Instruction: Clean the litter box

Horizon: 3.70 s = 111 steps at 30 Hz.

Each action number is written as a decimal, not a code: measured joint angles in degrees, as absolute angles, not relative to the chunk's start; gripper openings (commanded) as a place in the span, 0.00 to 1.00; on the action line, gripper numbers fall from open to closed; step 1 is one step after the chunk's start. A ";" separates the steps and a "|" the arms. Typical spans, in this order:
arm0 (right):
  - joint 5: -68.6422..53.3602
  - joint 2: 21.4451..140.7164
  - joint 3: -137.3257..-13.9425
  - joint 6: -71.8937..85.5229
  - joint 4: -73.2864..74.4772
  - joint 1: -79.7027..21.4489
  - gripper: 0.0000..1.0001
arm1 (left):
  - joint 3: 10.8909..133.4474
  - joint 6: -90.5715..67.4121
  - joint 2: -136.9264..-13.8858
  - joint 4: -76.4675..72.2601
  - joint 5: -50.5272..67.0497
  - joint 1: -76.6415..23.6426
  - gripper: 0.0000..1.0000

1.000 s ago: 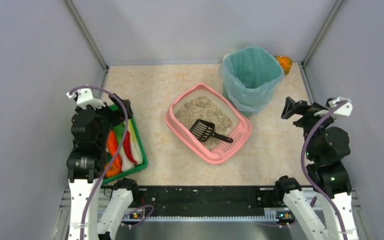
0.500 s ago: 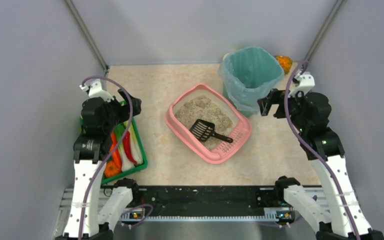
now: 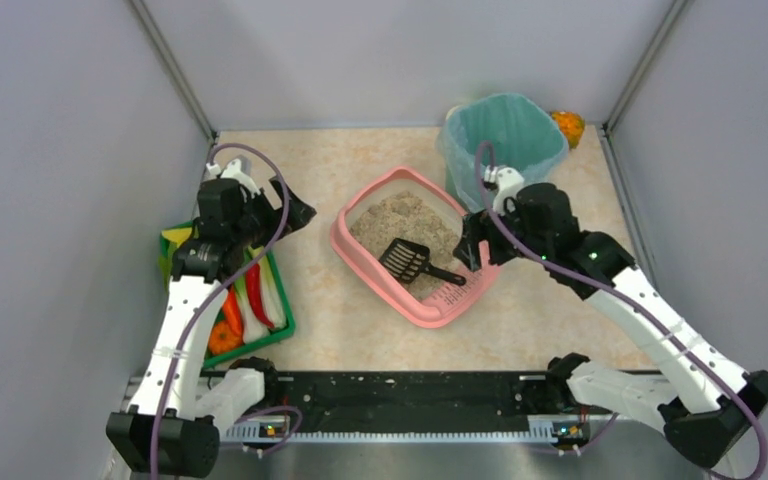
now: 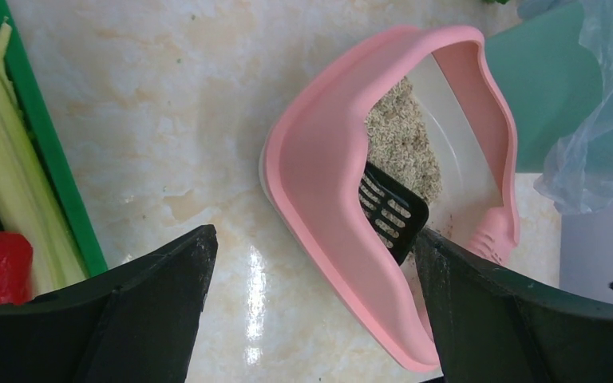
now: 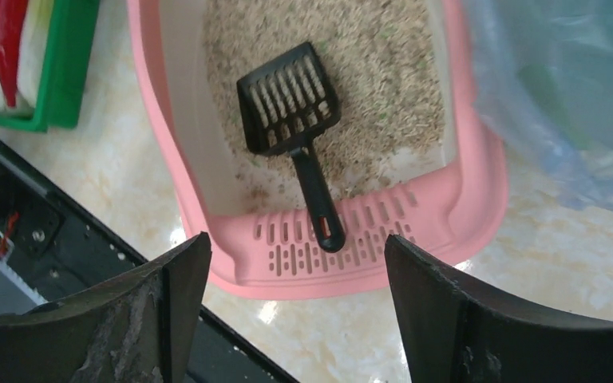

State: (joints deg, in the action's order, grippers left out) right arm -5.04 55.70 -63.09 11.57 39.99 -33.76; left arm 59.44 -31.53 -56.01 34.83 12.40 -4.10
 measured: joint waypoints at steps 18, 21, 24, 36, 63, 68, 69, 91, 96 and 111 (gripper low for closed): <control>-5.56 80.36 -64.31 0.01 40.14 -40.75 0.47 | 59.72 -32.67 -58.89 34.30 12.58 -7.29 0.99; -5.76 83.09 -64.69 -1.56 39.99 -41.45 0.47 | 59.77 -32.67 -58.85 34.35 12.53 -7.29 0.99; -5.69 85.82 -65.87 -2.83 39.44 -42.30 0.45 | 59.79 -32.62 -58.57 34.57 12.27 -7.29 0.99; -0.97 93.17 -66.57 -6.44 38.04 -44.53 0.24 | 59.79 -31.99 -55.59 35.38 10.66 -7.29 0.99; 24.18 87.37 -78.02 -10.04 51.22 -52.64 0.00 | 60.14 -36.73 -57.82 29.52 9.32 -12.86 0.97; 24.88 85.89 -78.02 -8.60 52.12 -52.60 0.00 | 60.14 -38.35 -61.30 26.28 10.94 -16.49 0.95; 24.77 84.82 -78.02 -8.29 52.10 -52.60 0.00 | 60.27 -38.54 -62.39 25.71 11.16 -18.37 0.94; 12.62 65.73 -71.75 -5.48 44.27 -52.60 0.00 | 65.60 -46.17 -72.71 13.87 18.83 -27.24 0.75; 11.25 64.38 -70.35 -5.28 42.74 -52.60 0.00 | 65.60 -46.89 -74.22 12.38 21.08 -27.29 0.63; 10.72 60.73 -66.26 -5.37 38.92 -52.58 0.42 | 65.60 -48.40 -76.84 11.18 24.47 -27.49 0.00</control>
State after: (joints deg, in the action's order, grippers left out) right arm 10.72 60.73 -66.26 -5.37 38.92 -52.58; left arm 65.60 -48.40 -76.84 11.18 24.47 -27.49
